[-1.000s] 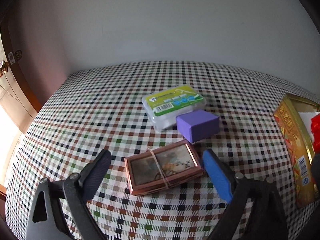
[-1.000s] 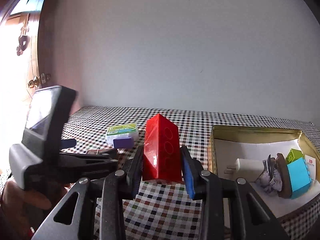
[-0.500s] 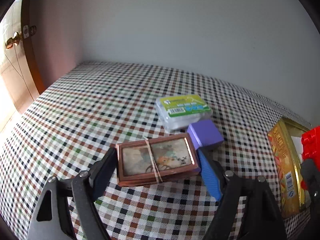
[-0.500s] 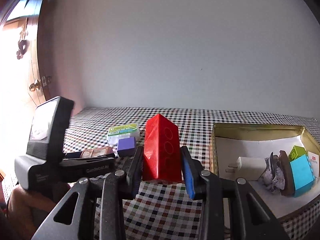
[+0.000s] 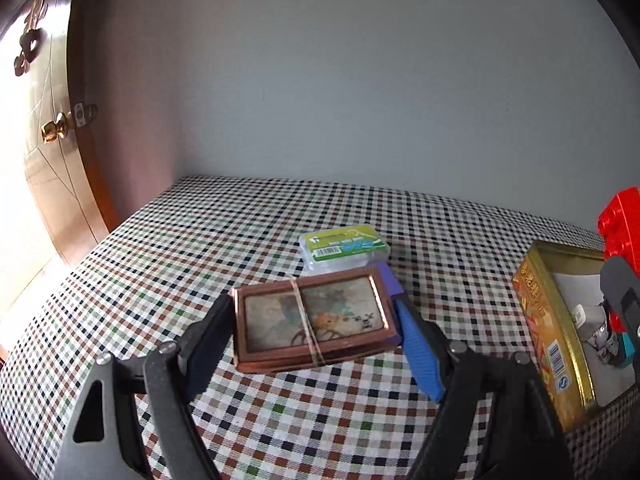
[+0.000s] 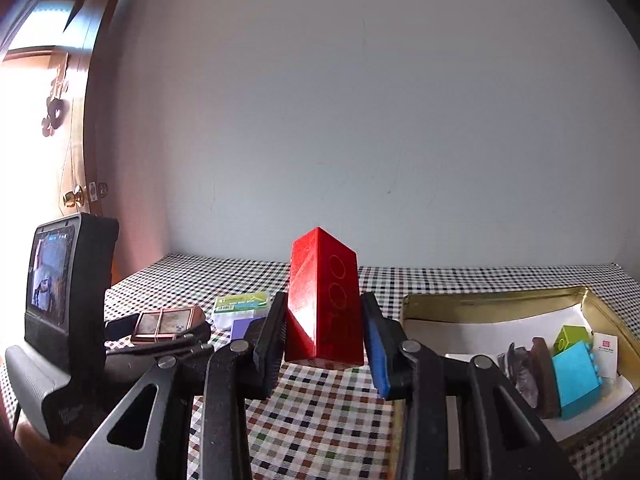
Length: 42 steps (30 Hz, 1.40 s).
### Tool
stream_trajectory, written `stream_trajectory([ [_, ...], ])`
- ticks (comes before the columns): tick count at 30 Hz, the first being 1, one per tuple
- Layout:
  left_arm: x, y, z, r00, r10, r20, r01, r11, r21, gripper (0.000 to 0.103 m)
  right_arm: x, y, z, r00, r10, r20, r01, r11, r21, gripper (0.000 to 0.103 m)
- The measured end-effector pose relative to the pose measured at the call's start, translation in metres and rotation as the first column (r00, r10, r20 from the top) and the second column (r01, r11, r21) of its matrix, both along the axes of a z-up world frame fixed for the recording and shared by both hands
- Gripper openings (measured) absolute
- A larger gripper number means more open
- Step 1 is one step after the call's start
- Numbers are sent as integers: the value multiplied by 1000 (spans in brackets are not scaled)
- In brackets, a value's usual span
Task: Organize rigid objects
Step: 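Grasp the copper picture frame with the left tool while the right holds the red brick, then carry the picture frame in the left tool and red brick in the right over the tray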
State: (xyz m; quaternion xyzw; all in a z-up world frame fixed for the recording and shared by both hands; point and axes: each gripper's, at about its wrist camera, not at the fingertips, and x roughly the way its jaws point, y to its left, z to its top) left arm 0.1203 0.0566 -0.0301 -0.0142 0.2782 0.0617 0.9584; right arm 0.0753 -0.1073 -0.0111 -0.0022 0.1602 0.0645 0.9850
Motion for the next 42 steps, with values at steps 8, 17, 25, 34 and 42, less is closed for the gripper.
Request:
stream_trajectory([
  [8,-3,-18,2,1000,-12,8,12,1000,-1,80,-7,-17,4,999,-29,19,28,999,20,38],
  [17,-10,-25,7,1000,0,24,0,1000,9,80,-12,-20,7,999,-13,40,13,1000,10,39],
  [25,-16,-28,10,999,14,28,-15,1000,18,80,-22,-30,7,998,-20,54,19,1000,18,38],
  [34,-19,-37,13,999,27,36,-29,999,46,80,-26,-37,9,997,-26,68,25,999,23,39],
  [42,-18,-42,13,999,26,37,-27,999,44,80,-23,-35,5,996,-44,79,42,999,24,38],
])
